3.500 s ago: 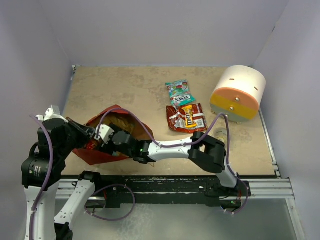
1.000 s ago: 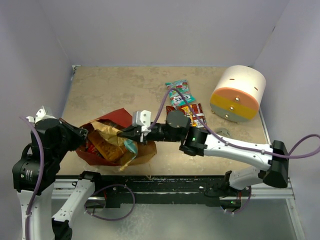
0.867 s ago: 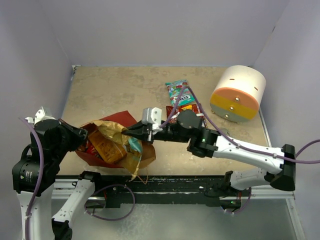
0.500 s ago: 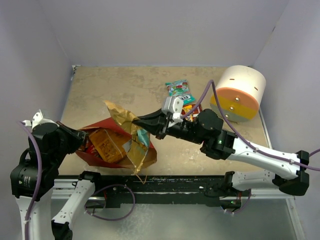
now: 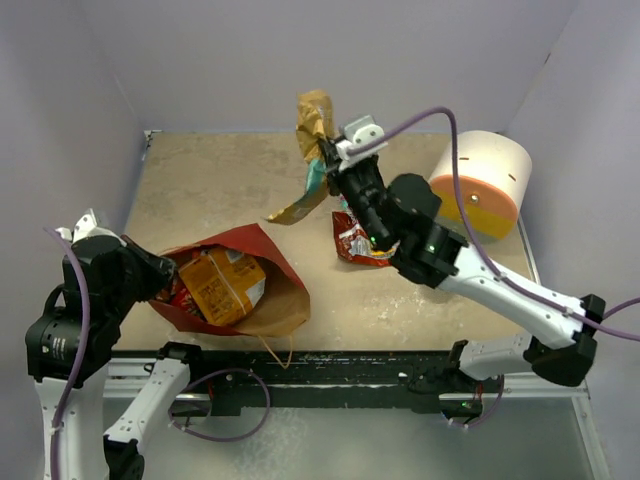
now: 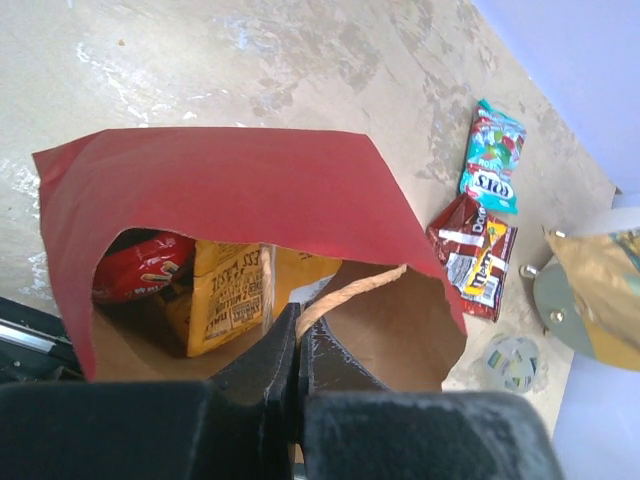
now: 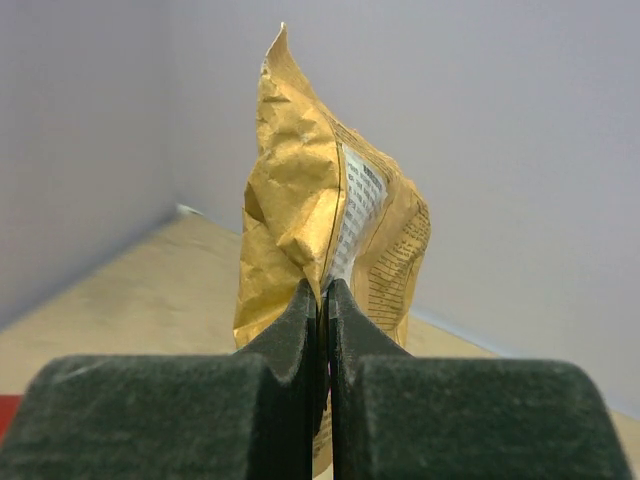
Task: Take the snacks out of the paper bag
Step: Place the snack at the center of the board.
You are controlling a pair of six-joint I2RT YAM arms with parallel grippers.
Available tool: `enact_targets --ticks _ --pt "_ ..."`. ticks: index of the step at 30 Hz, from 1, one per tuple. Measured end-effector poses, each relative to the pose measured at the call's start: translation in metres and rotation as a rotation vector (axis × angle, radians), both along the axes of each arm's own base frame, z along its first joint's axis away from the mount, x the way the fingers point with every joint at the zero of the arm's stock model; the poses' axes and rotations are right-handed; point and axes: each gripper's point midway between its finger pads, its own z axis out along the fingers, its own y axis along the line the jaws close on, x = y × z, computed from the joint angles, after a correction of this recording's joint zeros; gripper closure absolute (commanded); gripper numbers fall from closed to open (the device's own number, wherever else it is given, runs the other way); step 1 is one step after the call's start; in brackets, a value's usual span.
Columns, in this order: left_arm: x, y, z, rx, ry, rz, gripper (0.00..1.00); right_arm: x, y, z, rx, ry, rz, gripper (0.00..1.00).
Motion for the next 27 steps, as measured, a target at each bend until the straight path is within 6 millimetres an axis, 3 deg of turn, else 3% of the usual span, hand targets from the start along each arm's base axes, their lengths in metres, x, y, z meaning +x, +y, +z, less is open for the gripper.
enact_targets --ticks 2,6,9,13,16,19,23,27 --pt "0.003 -0.004 -0.001 0.009 0.008 -0.036 1.0 0.031 -0.007 -0.019 -0.074 0.014 -0.105 1.0" --pt "0.009 -0.009 -0.003 0.029 0.028 -0.084 1.0 0.074 -0.01 -0.065 -0.242 0.058 -0.205 1.0" --pt "0.01 -0.009 -0.004 0.051 0.03 -0.103 1.0 0.089 -0.014 -0.096 -0.366 0.089 -0.226 1.0" --pt "0.01 -0.008 -0.003 0.076 0.023 -0.125 1.0 0.088 -0.029 -0.131 -0.537 0.084 -0.16 1.0" --pt "0.011 -0.009 -0.004 0.083 0.033 -0.139 1.0 0.08 -0.048 -0.144 -0.643 0.05 -0.096 1.0" --pt "0.013 -0.011 -0.008 0.08 0.046 -0.145 1.0 0.077 -0.074 -0.141 -0.705 -0.007 -0.042 1.0" --pt "0.013 -0.015 -0.016 0.071 0.067 -0.168 1.0 0.087 -0.114 -0.135 -0.785 -0.093 -0.018 1.0" --pt "0.017 -0.022 -0.014 0.052 0.053 -0.2 1.0 0.104 -0.139 -0.157 -0.868 -0.117 0.02 1.0"
